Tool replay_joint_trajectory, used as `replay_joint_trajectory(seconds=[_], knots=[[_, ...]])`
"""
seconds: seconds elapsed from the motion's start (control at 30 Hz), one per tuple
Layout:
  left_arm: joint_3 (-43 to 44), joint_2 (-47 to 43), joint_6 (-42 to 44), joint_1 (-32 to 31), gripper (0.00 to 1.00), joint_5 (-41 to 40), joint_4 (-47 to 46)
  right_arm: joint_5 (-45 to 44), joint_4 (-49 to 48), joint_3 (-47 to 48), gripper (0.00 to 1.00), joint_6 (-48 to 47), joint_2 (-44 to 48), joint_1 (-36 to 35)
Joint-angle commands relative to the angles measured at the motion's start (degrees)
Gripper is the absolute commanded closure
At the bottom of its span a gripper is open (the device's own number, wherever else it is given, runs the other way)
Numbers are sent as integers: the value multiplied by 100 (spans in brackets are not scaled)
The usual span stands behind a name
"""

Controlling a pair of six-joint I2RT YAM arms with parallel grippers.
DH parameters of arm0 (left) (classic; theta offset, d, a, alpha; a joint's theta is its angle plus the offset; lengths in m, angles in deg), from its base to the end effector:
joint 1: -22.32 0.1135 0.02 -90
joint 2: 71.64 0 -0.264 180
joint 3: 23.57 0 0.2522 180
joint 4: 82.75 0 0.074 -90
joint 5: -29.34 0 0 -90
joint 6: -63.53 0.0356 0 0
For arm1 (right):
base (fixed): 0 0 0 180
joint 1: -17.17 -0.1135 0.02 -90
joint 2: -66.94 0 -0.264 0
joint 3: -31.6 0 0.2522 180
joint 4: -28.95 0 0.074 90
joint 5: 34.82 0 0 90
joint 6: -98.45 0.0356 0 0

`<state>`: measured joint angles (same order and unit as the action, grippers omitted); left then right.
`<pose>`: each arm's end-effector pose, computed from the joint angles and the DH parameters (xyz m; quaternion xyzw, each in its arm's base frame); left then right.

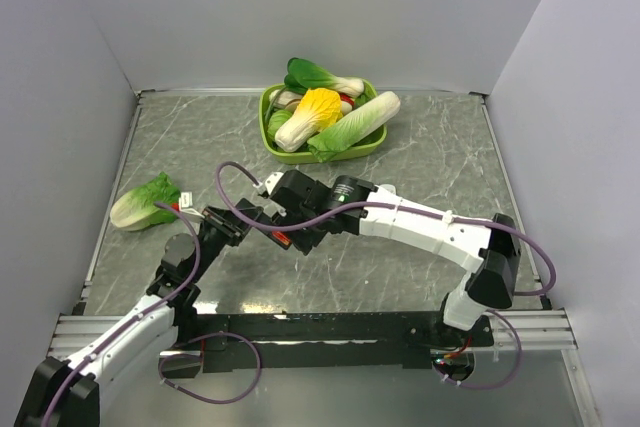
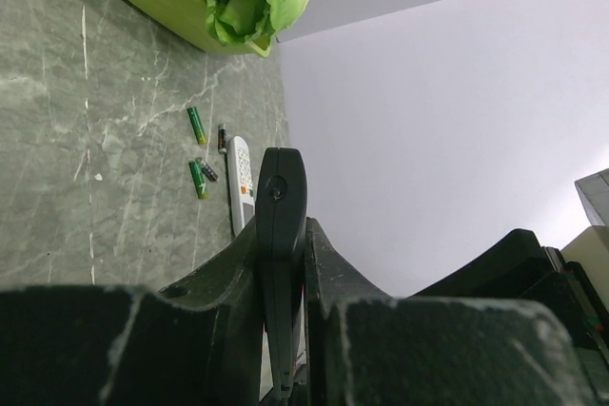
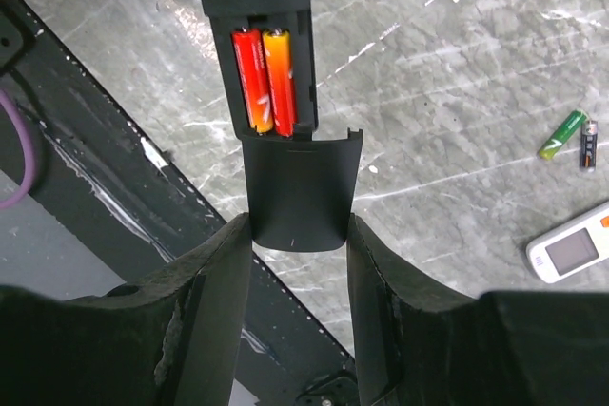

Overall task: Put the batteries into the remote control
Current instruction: Load the battery cover into the remote control.

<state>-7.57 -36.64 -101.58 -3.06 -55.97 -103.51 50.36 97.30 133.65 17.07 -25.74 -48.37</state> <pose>0.1358 -0.0676 0.1862 -0.2658 0.6435 -0.5697 0.4368 0.1425 0.3061 0.3245 -0.4489 0.8517 0.1288 0.2376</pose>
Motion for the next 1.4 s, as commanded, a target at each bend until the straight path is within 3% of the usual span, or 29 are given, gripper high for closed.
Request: replay_joint_trajectory(seconds=[0.0,1.37], knots=[[-444,33,-109,-37,99,94,-573,42,193,382,66,-141,-267,-64],[-584,-451,-232,-168,99,-56,-582,130,570,1208,65,-212,-1085,-231]])
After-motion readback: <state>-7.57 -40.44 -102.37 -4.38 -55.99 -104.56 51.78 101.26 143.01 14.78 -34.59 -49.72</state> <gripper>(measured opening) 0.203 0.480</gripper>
